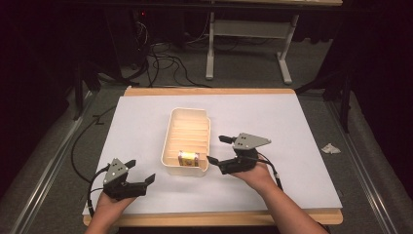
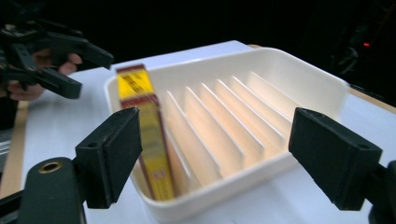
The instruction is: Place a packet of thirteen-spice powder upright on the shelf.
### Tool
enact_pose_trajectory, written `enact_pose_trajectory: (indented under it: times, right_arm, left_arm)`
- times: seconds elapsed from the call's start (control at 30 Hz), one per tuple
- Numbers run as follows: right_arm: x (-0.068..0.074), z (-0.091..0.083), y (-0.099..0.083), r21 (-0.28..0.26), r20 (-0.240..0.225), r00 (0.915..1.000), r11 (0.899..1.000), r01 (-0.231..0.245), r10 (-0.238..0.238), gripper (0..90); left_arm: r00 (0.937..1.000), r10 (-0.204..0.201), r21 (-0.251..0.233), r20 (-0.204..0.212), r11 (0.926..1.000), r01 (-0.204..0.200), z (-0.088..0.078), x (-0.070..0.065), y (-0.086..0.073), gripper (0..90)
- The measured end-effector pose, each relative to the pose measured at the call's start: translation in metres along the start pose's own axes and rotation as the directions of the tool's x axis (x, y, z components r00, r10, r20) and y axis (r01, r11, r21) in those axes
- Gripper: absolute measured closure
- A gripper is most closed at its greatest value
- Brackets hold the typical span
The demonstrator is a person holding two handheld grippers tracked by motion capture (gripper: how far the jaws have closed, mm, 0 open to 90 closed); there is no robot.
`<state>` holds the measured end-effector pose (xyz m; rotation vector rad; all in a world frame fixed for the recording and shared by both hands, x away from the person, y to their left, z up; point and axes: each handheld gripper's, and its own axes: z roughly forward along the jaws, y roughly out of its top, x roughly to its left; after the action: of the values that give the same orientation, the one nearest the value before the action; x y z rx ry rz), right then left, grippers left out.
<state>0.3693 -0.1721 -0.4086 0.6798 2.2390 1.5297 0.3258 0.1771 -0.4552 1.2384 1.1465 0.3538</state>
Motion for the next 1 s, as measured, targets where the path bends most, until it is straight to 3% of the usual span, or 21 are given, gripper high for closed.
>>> enact_pose_trajectory:
  times: [0.1,0.33,0.77,0.9,0.97,1.0]
  right_arm:
    - [-0.012,-0.022,-0.012,-0.003,0.063,0.9978,1.000,-0.022,0.022,18.0]
    - [-0.028,-0.053,-0.027,-0.014,0.145,0.9876,0.998,-0.058,0.060,18.0]
    - [-0.044,-0.128,-0.070,-0.030,0.307,0.9419,0.991,-0.133,0.136,18.6]
    - [-0.047,-0.137,-0.082,-0.021,0.326,0.9321,0.987,-0.159,0.157,18.6]
    - [-0.048,-0.136,-0.082,-0.023,0.328,0.9293,0.985,-0.172,0.170,18.6]
    - [-0.049,-0.135,-0.082,-0.026,0.326,0.9320,0.987,-0.158,0.158,18.6]
  left_arm:
    - [1.0000,0.001,0.003,0.001,1.0000,-0.001,0.002,0.000,-0.001,11.0]
    - [1.0000,0.003,0.001,0.000,1.0000,-0.003,0.007,-0.001,0.000,11.0]
    - [0.9997,0.007,0.021,0.022,0.9997,-0.007,0.025,-0.005,-0.003,11.1]
    - [0.9997,0.012,0.026,0.023,0.9996,-0.012,0.027,-0.006,-0.004,11.1]
    - [0.9997,0.011,0.025,0.021,0.9996,-0.012,0.027,-0.007,-0.004,11.1]
    - [0.9997,0.015,0.023,0.018,0.9996,-0.015,0.027,-0.007,-0.004,11.1]
